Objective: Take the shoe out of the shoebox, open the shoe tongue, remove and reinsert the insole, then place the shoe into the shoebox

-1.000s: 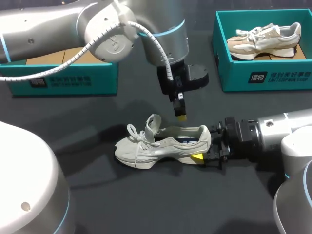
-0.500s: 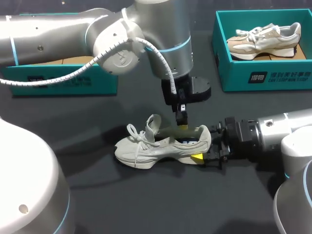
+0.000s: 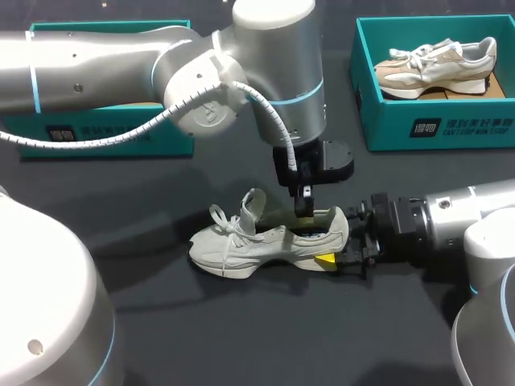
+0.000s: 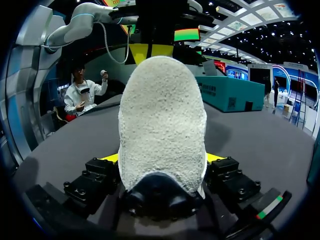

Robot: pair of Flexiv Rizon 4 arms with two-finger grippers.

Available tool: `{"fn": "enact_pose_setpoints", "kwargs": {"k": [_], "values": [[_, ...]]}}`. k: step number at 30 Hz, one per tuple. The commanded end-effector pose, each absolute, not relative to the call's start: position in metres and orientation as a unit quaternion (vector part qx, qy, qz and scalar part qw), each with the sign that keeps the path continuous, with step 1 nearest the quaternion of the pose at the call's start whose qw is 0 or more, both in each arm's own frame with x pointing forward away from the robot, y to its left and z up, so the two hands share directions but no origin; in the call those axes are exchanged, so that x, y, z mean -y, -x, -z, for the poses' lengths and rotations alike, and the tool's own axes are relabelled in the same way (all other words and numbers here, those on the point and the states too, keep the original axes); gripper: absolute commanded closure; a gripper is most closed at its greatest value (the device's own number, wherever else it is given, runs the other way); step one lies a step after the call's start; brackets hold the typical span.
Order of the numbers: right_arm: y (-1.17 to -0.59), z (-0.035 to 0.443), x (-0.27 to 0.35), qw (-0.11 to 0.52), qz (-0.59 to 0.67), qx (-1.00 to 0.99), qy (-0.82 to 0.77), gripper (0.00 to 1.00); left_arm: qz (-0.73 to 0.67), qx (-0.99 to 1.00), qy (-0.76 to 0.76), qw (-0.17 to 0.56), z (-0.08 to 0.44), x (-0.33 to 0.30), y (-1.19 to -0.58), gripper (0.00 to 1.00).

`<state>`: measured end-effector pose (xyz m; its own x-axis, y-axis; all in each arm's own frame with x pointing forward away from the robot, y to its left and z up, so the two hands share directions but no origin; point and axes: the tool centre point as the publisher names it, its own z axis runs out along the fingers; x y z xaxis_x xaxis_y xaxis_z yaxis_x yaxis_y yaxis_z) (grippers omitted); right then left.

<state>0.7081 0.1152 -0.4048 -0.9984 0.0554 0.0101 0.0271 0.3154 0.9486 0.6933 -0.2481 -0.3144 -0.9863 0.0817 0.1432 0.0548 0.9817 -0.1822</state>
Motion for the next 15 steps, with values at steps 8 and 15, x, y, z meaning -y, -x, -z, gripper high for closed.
{"fn": "enact_pose_setpoints", "kwargs": {"k": [8,15], "values": [[-0.708,0.404,-0.115,0.012,-0.583,-0.812,-0.026,1.00,-0.087,0.992,0.049,0.082,0.346,0.253,-0.704,1.00],[-0.708,0.404,-0.115,0.012,-0.583,-0.812,-0.026,1.00,-0.071,0.991,0.063,0.090,0.360,0.253,-0.697,1.00]]}}
